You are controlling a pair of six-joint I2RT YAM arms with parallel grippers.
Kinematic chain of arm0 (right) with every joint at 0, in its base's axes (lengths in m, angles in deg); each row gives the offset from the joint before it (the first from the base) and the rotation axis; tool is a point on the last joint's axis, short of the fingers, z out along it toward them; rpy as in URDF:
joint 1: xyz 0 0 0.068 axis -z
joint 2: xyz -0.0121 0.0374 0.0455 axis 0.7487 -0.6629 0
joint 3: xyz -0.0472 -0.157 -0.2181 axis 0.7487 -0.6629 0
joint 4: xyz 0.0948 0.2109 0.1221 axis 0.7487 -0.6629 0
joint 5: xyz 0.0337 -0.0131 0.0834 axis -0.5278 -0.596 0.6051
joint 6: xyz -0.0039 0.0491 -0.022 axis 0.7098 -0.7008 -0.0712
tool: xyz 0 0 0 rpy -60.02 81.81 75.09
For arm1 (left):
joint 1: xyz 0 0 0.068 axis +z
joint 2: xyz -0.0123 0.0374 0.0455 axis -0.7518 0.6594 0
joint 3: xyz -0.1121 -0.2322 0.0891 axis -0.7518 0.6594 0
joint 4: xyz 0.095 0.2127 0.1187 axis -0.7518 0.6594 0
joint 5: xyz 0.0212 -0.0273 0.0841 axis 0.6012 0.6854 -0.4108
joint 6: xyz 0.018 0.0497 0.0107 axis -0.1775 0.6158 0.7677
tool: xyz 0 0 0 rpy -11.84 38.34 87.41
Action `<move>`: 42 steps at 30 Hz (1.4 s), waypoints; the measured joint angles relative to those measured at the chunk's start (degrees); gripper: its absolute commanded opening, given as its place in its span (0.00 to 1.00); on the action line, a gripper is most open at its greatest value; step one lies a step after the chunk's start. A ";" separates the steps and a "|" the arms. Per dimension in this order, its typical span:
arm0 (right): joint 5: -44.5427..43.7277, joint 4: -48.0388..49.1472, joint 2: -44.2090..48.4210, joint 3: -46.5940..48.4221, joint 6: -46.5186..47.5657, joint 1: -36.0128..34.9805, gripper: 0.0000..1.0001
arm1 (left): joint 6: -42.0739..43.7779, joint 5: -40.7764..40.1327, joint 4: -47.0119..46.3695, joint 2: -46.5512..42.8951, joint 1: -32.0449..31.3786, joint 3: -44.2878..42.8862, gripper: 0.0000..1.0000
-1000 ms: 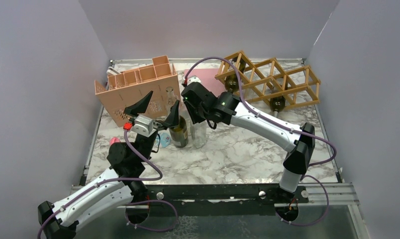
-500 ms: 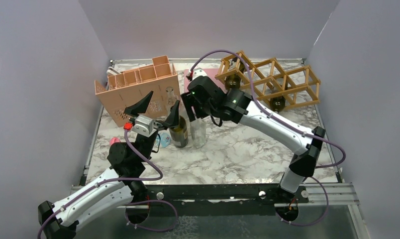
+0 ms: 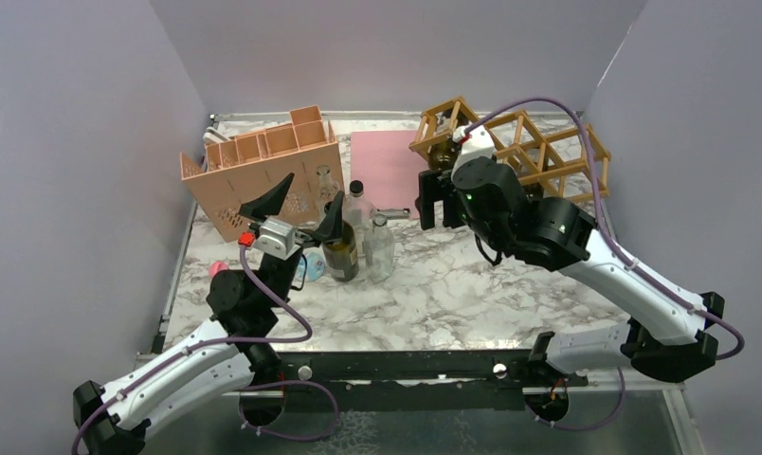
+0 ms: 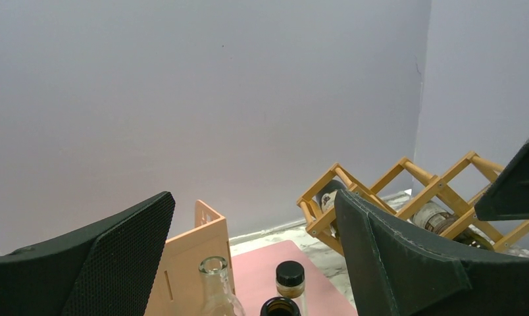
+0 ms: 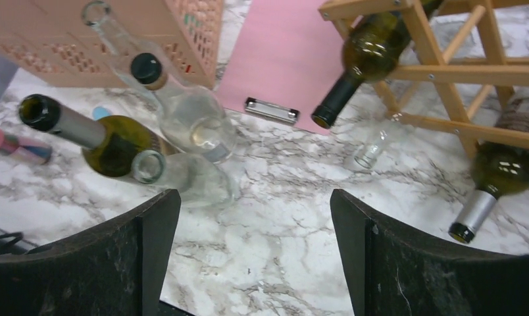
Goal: Take the wine bottle off the wine rack
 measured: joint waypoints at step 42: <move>29.53 29.66 -22.99 -16.41 -18.32 35.39 0.66 | -1.22 0.02 -0.02 -0.24 0.04 0.02 0.99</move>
